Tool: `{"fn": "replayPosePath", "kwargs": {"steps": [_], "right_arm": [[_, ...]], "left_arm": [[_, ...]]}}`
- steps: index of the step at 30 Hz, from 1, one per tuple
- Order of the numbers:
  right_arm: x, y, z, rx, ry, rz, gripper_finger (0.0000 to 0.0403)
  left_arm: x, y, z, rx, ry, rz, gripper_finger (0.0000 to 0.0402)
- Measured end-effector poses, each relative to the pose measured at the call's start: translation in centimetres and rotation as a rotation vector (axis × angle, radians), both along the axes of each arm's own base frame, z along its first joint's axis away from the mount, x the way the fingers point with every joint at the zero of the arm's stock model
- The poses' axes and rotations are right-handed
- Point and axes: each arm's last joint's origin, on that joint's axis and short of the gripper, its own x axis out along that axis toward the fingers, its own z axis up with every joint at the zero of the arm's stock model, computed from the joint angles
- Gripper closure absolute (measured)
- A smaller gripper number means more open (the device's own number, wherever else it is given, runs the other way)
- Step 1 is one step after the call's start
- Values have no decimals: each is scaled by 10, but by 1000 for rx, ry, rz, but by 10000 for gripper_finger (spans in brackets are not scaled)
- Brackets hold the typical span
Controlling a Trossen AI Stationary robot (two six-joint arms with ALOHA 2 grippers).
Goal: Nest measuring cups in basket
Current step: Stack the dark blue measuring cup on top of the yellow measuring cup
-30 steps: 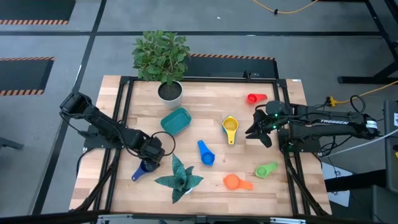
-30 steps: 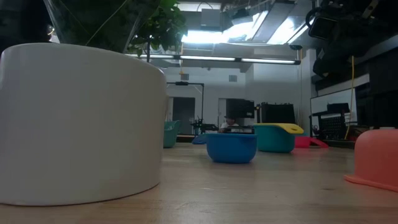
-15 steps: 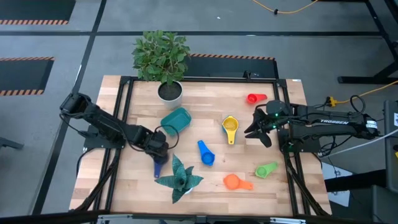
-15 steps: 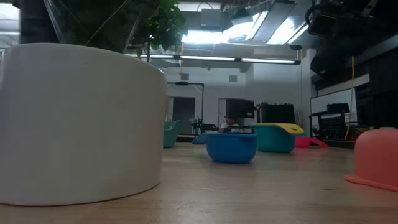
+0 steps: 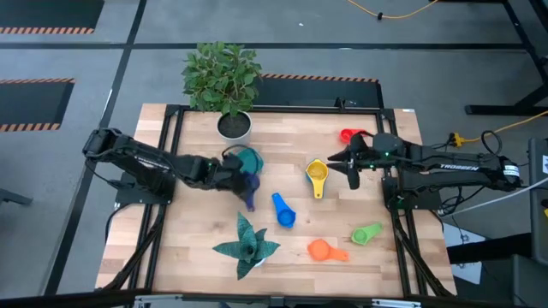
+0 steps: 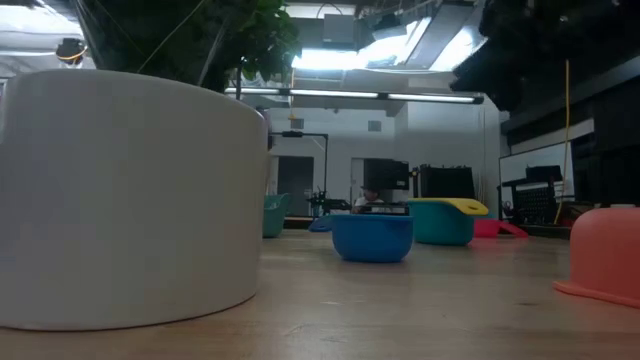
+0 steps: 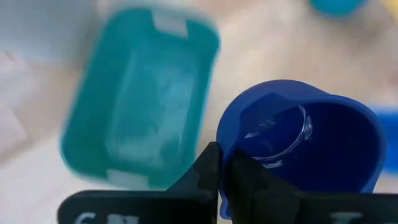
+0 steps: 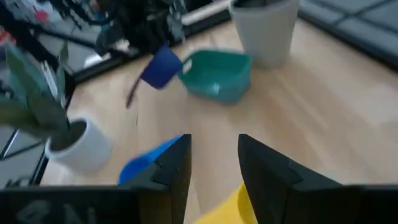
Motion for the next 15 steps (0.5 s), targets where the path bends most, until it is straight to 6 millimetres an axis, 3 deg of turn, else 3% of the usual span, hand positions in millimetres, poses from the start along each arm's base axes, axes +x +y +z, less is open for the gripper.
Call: {"fn": "replayPosePath", "kwargs": {"steps": [5,15], "right_arm": [[17,-3,4,-15,-92,0,267],[48,-7,-12,105,-109,-7,267]], "left_arm": [[16,15,23,62,-170,93,396],[34,36,41,119,-394,125,396]]}}
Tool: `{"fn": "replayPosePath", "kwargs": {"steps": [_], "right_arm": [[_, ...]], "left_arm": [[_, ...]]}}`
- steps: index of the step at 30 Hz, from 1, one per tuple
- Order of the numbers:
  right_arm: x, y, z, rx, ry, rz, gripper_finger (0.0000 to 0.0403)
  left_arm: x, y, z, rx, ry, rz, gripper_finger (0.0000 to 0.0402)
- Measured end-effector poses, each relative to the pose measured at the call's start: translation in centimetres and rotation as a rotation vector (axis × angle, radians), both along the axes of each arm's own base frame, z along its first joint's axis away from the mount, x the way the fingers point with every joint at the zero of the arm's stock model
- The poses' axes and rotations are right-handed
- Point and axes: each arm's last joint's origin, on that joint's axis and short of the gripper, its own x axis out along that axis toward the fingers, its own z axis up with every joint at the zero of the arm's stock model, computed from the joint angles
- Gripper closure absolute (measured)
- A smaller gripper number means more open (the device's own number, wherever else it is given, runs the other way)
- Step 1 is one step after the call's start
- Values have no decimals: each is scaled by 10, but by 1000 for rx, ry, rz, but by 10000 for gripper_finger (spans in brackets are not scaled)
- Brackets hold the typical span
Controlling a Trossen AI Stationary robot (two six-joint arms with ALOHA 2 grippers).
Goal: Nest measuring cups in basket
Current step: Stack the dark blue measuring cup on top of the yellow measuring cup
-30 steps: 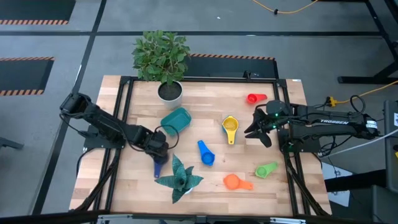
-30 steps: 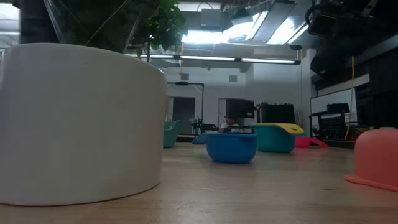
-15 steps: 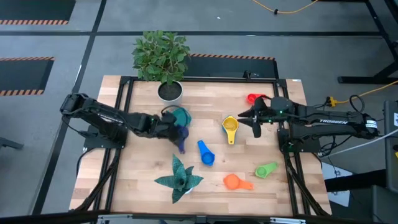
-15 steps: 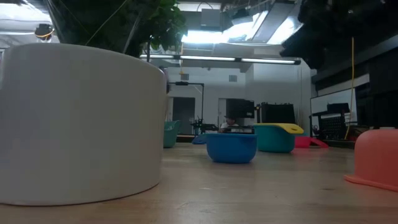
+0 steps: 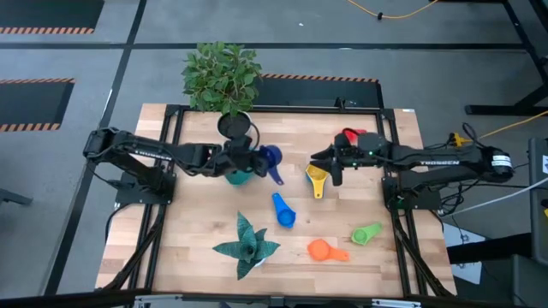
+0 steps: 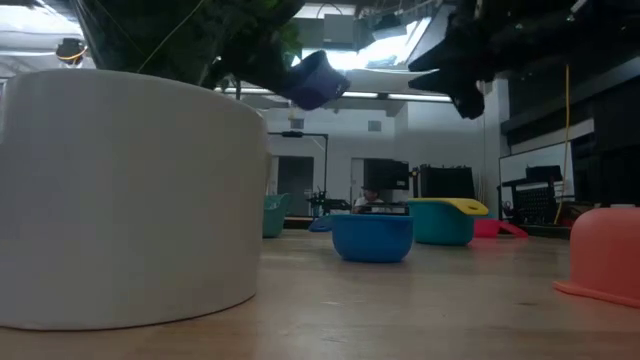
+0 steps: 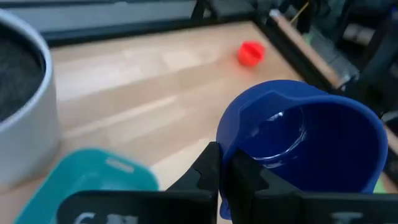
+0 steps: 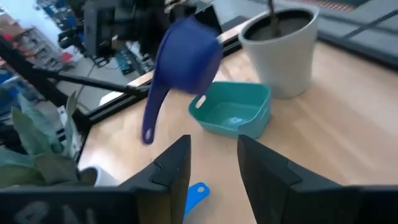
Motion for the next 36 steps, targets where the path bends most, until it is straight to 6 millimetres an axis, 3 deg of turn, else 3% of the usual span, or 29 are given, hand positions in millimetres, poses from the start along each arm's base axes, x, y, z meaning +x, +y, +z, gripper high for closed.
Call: {"fn": "replayPosePath", "kwargs": {"steps": [14,24,36], "right_arm": [[34,1,-17,85,-89,142,267],[50,15,-29,68,-119,175,267],[83,20,-25,36,-91,193,267]], "left_arm": [[1,8,3,14,-34,39,397],[1,8,3,21,-35,52,397],[1,8,3,22,-36,54,397]]}}
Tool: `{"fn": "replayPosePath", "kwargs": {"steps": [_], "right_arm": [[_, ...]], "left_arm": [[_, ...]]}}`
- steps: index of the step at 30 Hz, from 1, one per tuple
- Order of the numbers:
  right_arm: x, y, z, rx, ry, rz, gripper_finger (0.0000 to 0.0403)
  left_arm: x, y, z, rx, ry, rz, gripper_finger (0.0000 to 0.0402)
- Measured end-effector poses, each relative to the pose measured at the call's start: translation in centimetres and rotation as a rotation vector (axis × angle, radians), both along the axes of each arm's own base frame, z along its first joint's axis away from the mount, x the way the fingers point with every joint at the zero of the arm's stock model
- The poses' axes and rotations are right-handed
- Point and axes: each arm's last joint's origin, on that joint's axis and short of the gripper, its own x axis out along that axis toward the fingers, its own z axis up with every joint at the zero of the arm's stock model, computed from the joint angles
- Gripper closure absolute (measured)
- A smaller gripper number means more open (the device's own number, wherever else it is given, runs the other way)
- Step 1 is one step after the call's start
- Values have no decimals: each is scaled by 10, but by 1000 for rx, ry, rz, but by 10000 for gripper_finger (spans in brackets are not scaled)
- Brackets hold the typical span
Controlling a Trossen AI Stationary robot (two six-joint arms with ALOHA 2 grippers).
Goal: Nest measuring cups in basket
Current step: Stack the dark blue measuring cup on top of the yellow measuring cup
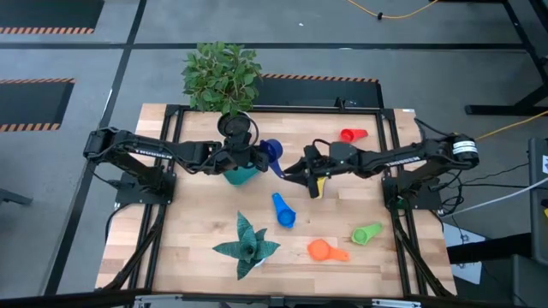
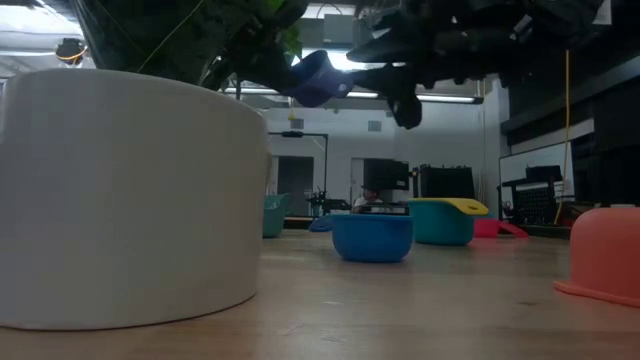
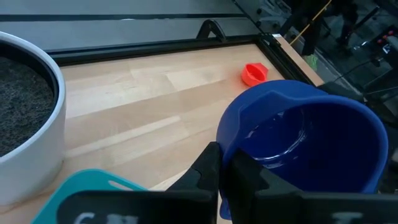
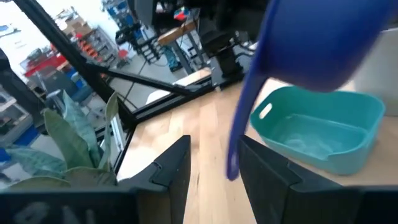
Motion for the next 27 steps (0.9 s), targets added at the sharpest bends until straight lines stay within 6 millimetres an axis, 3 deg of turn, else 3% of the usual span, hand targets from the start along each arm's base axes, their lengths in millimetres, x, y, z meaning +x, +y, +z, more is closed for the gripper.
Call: {"fn": "replayPosePath", "kwargs": {"steps": [10,18,27], "right_arm": [[11,2,-8,-57,71,-58,269],[11,2,-7,-60,68,-58,318],[11,2,-7,-59,68,-58,322]], "left_arm": [[0,0,0,0,0,1,395],[0,0,0,1,1,1,393],[0,0,0,1,1,1,391]]}}
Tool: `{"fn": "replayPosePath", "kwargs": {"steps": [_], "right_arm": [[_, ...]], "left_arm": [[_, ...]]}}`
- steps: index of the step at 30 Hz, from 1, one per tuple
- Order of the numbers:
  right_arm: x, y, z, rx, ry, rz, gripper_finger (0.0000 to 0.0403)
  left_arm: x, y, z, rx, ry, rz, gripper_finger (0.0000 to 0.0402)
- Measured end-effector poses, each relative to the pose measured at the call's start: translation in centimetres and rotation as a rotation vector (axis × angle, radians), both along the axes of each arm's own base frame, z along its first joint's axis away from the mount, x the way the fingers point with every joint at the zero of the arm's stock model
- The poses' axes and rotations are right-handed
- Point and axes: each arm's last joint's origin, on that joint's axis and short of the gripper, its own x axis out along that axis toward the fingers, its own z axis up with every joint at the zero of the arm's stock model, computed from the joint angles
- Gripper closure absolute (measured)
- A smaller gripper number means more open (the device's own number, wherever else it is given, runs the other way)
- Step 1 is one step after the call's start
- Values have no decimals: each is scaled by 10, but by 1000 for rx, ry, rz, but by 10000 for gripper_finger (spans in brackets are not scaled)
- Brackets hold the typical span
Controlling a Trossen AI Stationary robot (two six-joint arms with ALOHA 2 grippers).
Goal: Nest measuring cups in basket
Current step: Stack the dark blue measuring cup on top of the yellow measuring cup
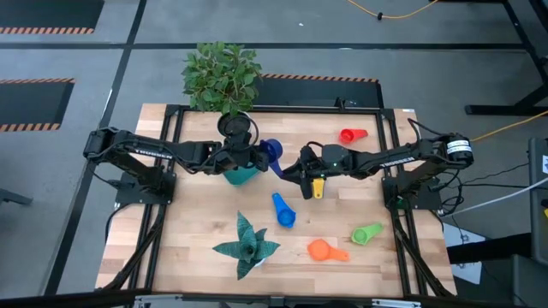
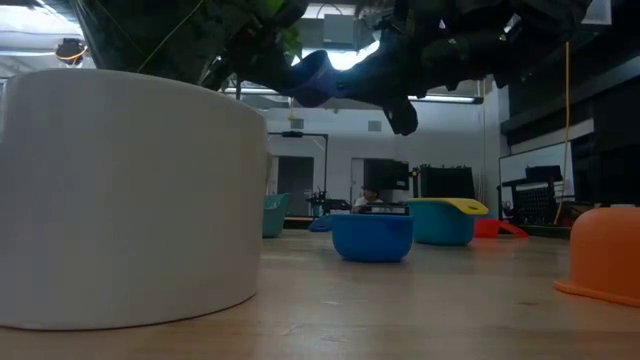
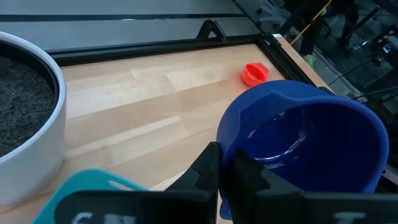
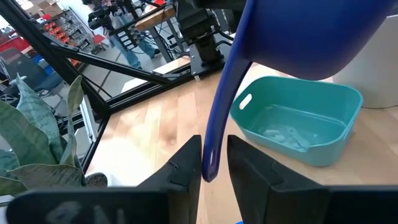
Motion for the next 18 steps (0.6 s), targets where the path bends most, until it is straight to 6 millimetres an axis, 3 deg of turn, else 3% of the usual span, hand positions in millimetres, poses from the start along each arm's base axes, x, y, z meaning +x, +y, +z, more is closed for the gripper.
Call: {"fn": "replayPosePath", "kwargs": {"steps": [8,14,18], "right_arm": [[0,0,0,2,0,-1,322],[0,0,0,-46,0,5,388],[0,0,0,-25,1,0,382]], "left_arm": [[0,0,0,0,0,0,391],[0,0,0,3,5,5,390],[0,0,0,3,5,5,390]]}}
